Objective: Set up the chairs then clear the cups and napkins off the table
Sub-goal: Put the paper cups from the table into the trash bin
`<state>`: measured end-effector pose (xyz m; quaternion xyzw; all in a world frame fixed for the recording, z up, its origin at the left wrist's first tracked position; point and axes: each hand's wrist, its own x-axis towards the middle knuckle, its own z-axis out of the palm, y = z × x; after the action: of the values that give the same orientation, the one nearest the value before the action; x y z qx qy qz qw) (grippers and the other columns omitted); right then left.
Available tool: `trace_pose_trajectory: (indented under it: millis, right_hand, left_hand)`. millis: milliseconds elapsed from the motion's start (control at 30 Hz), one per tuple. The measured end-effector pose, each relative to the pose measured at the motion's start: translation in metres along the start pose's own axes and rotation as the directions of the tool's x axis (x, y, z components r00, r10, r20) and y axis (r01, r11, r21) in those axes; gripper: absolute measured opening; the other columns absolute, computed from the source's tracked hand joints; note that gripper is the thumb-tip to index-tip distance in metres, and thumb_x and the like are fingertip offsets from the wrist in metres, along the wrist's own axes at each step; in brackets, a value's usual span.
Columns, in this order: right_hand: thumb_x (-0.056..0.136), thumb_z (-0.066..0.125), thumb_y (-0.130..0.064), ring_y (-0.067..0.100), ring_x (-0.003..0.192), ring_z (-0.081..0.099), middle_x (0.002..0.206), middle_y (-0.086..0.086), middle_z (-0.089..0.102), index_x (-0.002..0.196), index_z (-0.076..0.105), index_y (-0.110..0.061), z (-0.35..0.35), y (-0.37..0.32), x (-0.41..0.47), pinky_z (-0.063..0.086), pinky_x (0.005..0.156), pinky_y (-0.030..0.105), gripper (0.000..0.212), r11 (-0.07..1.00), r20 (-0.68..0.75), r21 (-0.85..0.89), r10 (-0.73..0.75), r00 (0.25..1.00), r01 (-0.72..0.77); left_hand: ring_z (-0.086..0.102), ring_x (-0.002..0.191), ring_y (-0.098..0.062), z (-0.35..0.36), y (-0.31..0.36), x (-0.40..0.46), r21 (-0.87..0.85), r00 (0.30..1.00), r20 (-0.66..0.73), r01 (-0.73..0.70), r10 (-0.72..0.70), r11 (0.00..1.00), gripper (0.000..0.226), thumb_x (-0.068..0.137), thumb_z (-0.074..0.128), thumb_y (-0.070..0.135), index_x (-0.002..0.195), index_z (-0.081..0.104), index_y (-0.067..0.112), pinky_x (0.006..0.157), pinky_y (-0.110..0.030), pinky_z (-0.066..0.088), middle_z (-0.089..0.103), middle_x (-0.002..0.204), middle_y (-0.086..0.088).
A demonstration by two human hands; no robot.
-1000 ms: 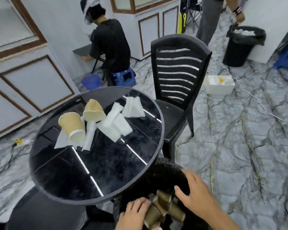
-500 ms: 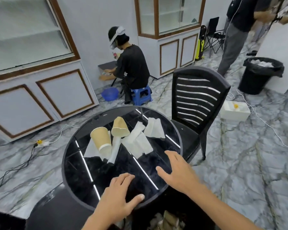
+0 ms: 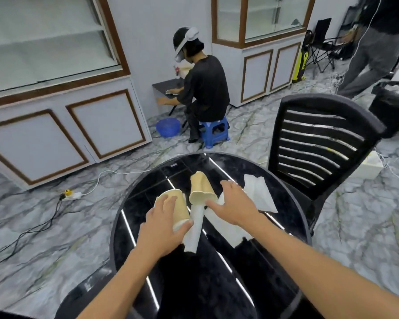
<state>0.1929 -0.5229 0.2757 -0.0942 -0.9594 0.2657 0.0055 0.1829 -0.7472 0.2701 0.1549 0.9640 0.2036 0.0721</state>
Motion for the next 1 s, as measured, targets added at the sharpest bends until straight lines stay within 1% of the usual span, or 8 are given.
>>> trace_pose_trajectory:
  millis: [133,233,333,400,500,700,900,1000]
  right_hand:
    - [0.079,0.053,-0.07,0.022,0.108,0.049,0.124,0.004,0.052,0.119,0.047,-0.013,0.017,-0.024,0.047,0.04,0.077,0.034,0.069,1.0,-0.028,-0.03,0.005,1.0,-0.005]
    - [0.079,0.054,-0.07,0.025,0.109,0.051,0.119,0.006,0.053,0.119,0.047,-0.01,0.032,-0.03,0.067,0.049,0.083,0.04,0.071,0.999,-0.032,-0.035,0.019,0.999,-0.02]
    - [0.077,0.053,-0.073,0.026,0.106,0.053,0.116,0.006,0.054,0.117,0.046,-0.01,0.046,-0.033,0.078,0.052,0.084,0.044,0.075,0.998,-0.035,-0.055,0.033,0.999,-0.035]
    - [0.076,0.053,-0.074,0.026,0.106,0.053,0.117,0.006,0.054,0.119,0.045,-0.01,0.054,-0.034,0.082,0.052,0.083,0.044,0.077,0.997,-0.036,-0.063,0.035,0.999,-0.037]
    - [0.076,0.053,-0.073,0.027,0.106,0.051,0.117,0.007,0.052,0.121,0.043,-0.011,0.064,-0.033,0.084,0.051,0.083,0.043,0.077,0.997,-0.03,-0.072,0.027,0.999,-0.029]
    - [0.079,0.057,-0.066,0.028,0.104,0.05,0.118,0.008,0.052,0.12,0.045,-0.009,0.074,-0.027,0.078,0.051,0.083,0.043,0.071,0.997,-0.039,-0.07,0.015,0.999,-0.017]
    - [0.08,0.06,-0.059,0.028,0.107,0.049,0.119,0.008,0.053,0.12,0.049,-0.008,0.069,-0.025,0.07,0.048,0.087,0.041,0.066,1.0,-0.075,-0.027,0.012,0.997,-0.014]
    - [0.081,0.063,-0.054,0.026,0.102,0.05,0.112,0.006,0.055,0.113,0.052,-0.009,0.061,-0.018,0.059,0.049,0.083,0.04,0.057,0.999,-0.12,0.039,0.009,0.993,-0.005]
  left_hand:
    - [0.034,0.142,-0.037,0.004,-0.013,0.031,-0.025,0.999,-0.032,0.018,-0.019,1.0,0.076,0.084,0.053,0.07,0.148,0.022,0.045,0.094,-0.057,0.05,0.001,0.165,0.013]
    - [0.035,0.142,-0.038,0.012,-0.02,0.044,-0.056,0.999,-0.037,0.007,-0.009,0.998,0.077,0.082,0.057,0.069,0.147,0.023,0.046,0.093,-0.056,0.051,0.0,0.165,0.013]
    - [0.029,0.145,-0.039,0.022,-0.021,0.051,-0.101,0.999,-0.036,-0.033,0.03,0.994,0.077,0.083,0.061,0.063,0.147,0.022,0.047,0.102,-0.056,0.045,0.001,0.165,0.01]
    - [0.019,0.15,-0.037,0.027,-0.02,0.055,-0.12,0.996,-0.056,-0.08,0.073,0.99,0.074,0.085,0.062,0.054,0.148,0.026,0.041,0.114,-0.055,0.034,0.002,0.166,0.006]
    - [0.014,0.149,-0.042,0.035,-0.02,0.059,-0.179,0.997,-0.061,-0.053,0.043,0.982,0.069,0.083,0.062,0.047,0.145,0.031,0.04,0.118,-0.058,0.028,-0.005,0.167,0.003]
    - [0.006,0.151,-0.044,0.047,-0.017,0.061,-0.239,0.994,-0.111,-0.004,-0.023,0.971,0.076,0.075,0.067,0.047,0.142,0.032,0.044,0.104,-0.051,0.038,-0.014,0.165,0.011]
    - [0.016,0.149,-0.04,0.048,-0.019,0.059,-0.201,0.986,-0.168,-0.026,-0.008,0.979,0.081,0.072,0.072,0.046,0.143,0.035,0.043,0.081,-0.038,0.043,-0.01,0.165,0.015]
    - [0.016,0.15,-0.035,0.042,-0.018,0.054,-0.208,0.98,-0.198,-0.039,-0.003,0.977,0.08,0.073,0.074,0.042,0.144,0.036,0.042,0.086,-0.038,0.042,-0.003,0.166,0.011]
